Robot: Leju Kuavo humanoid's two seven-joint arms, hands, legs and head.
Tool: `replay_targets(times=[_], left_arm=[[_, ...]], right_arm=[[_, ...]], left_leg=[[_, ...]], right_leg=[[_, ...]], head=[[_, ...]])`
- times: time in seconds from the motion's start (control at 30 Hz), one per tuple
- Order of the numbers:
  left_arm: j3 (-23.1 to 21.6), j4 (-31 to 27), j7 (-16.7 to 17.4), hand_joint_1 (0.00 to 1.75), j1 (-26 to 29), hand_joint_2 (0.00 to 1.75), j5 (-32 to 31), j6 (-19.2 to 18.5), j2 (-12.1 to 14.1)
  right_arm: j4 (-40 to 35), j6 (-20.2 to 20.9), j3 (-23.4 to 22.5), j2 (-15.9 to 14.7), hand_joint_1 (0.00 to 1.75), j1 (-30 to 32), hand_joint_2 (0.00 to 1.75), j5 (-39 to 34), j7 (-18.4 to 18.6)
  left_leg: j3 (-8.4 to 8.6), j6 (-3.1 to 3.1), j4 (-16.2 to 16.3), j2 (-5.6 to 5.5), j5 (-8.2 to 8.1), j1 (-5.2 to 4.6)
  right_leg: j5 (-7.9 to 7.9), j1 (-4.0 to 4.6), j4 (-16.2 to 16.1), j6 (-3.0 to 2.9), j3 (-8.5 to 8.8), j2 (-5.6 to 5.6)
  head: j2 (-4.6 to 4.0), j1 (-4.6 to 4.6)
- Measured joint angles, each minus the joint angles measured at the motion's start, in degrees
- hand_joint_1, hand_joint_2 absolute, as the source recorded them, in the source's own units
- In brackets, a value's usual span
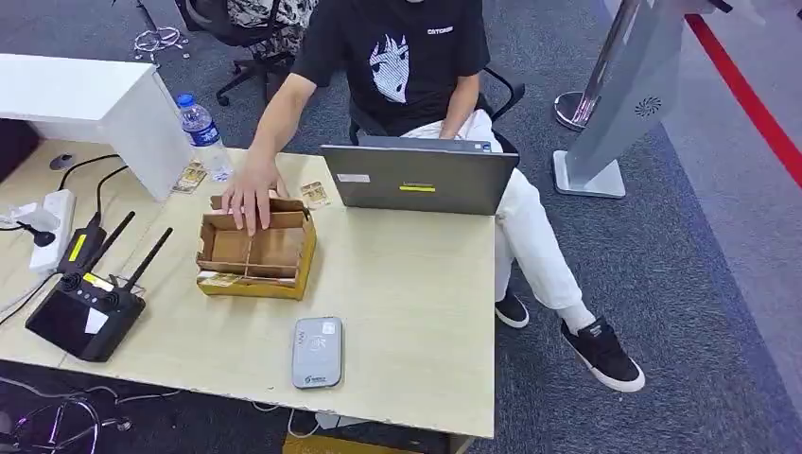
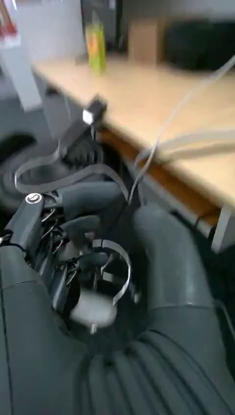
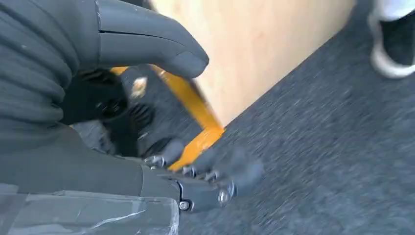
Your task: Pass the card to the sensor for recognition and then transmit it.
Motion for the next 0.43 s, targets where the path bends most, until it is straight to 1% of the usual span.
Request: replay_targets(times=[0.03,0.13,0.2,0.23,0.27,0.3,0.37,0.4,0.43], left_arm=[[0.42,2.69,0.54,1.75,0.01,1.75,-0.11,0.7,0.32],[1.47,10.17,4.54,1.75,0.03,1.75,-0.2,3.21,1.17],[1.86,13.73,7.53,1.75,0.08,1.75,-1.01,5.1,1.28],[1.88,15.02,9.21,1.34,0.1,1.75,-1.69,6.04,1.28],[1.86,16.24,11.05,0.05,0.15,1.75,-2.59,7.14,1.26],[1.86,17.21,12.8,0.0,0.21,1.75,-3.66,8.21,1.21],[1.23,19.13,17.04,0.0,0.4,1.75,-7.22,10.02,0.84],[-0.04,19.78,19.49,0.0,0.85,1.75,-9.25,10.28,0.47],[-1.87,20.23,20.82,0.0,1.45,1.75,-10.42,10.3,0.05]], right_arm=[[0.13,-0.63,0.02,0.0,1.75,0.29,1.75,0.57,0.68],[0.59,-3.27,0.28,0.0,1.75,1.12,1.75,2.75,3.43],[0.88,-4.51,0.77,0.0,1.75,1.86,1.75,3.81,5.14],[0.98,-4.77,1.01,0.0,1.73,2.26,1.75,4.29,5.91],[1.14,-5.16,1.29,0.0,0.19,2.66,1.75,4.79,6.9],[1.25,-5.56,1.51,0.0,0.0,3.04,1.75,5.34,7.88],[1.49,-7.02,2.28,0.0,0.0,3.84,1.75,7.53,10.57],[1.49,-7.59,3.28,0.0,0.0,4.5,1.75,8.62,11.52],[1.47,-7.65,4.53,0.0,0.0,5.12,1.75,9.13,12.04]], left_leg=[[-0.01,0.0,0.0,-0.02,0.0,0.0],[-0.02,0.0,0.0,-0.06,0.0,0.0],[-0.02,0.0,0.0,-0.06,0.0,0.01],[-0.02,0.0,0.0,-0.06,-0.01,0.01],[-0.03,0.0,0.0,-0.06,-0.01,0.01],[-0.02,0.0,0.0,-0.06,-0.02,0.01],[-0.01,0.0,0.0,-0.05,-0.02,0.0],[-0.01,0.01,0.0,-0.05,-0.03,0.0],[-0.01,0.01,0.0,-0.05,-0.05,0.0]], right_leg=[[0.0,0.0,0.0,0.0,0.0,-0.01],[0.0,0.0,0.0,0.0,0.01,-0.07],[0.0,0.0,-0.01,0.0,0.0,-0.07],[0.0,0.0,-0.01,0.0,0.0,-0.07],[0.0,0.0,-0.01,0.0,0.0,-0.07],[-0.01,0.0,-0.01,0.0,0.0,-0.07],[-0.01,0.0,-0.01,0.0,0.0,-0.06],[-0.01,0.0,-0.02,0.0,0.0,-0.06],[-0.01,0.0,-0.02,0.0,-0.01,-0.06]], head=[[0.0,0.04],[0.0,0.09],[0.0,0.04],[0.0,0.02],[0.0,0.04],[0.0,0.02],[0.0,0.0],[0.0,0.02],[0.0,0.02]])
